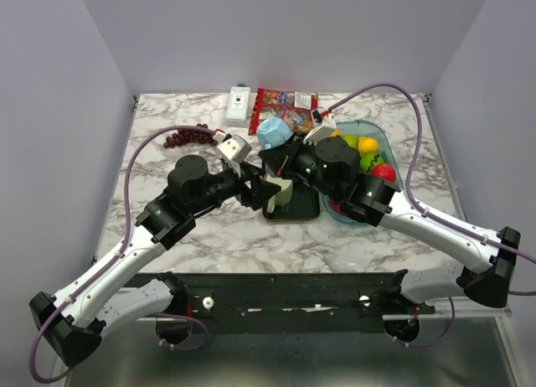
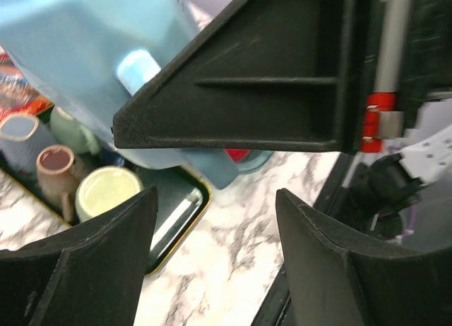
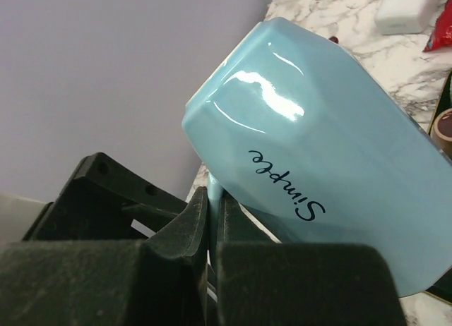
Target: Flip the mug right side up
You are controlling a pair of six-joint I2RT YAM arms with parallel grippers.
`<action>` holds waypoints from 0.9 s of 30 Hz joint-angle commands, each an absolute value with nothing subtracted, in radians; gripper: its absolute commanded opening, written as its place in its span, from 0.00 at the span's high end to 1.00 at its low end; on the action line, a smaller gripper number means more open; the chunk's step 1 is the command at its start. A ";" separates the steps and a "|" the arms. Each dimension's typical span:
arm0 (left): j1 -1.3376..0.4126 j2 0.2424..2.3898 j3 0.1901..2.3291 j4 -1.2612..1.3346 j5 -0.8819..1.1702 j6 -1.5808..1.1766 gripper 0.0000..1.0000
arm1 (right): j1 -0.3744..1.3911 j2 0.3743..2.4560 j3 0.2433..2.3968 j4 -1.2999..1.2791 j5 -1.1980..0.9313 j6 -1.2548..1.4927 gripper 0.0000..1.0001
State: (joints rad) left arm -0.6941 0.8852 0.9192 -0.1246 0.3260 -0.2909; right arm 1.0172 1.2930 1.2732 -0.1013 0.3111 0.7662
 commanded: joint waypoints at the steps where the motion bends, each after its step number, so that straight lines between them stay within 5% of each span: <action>1: -0.722 0.899 0.942 -0.167 0.114 -0.255 0.25 | 1.023 1.295 1.342 -0.061 0.371 0.749 1.00; 10: -0.733 0.893 0.873 -0.028 0.035 -0.400 0.11 | 1.023 1.316 1.330 -0.060 0.390 0.781 1.00; 19: -0.742 0.911 0.844 0.061 0.008 -0.515 0.08 | 1.022 1.322 1.322 -0.052 0.407 0.816 0.99; 22: -0.742 0.937 0.841 0.080 -0.024 -0.569 0.12 | 1.023 1.325 1.310 -0.034 0.408 0.828 1.00; 27: -0.746 0.963 0.867 0.040 -0.049 -0.601 0.39 | 1.025 1.322 1.293 -0.009 0.420 0.830 0.99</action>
State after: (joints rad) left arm -0.7372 0.9447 0.8505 0.0235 0.0238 -0.5552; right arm 1.0172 1.3315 1.2762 -0.1123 0.3840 0.8215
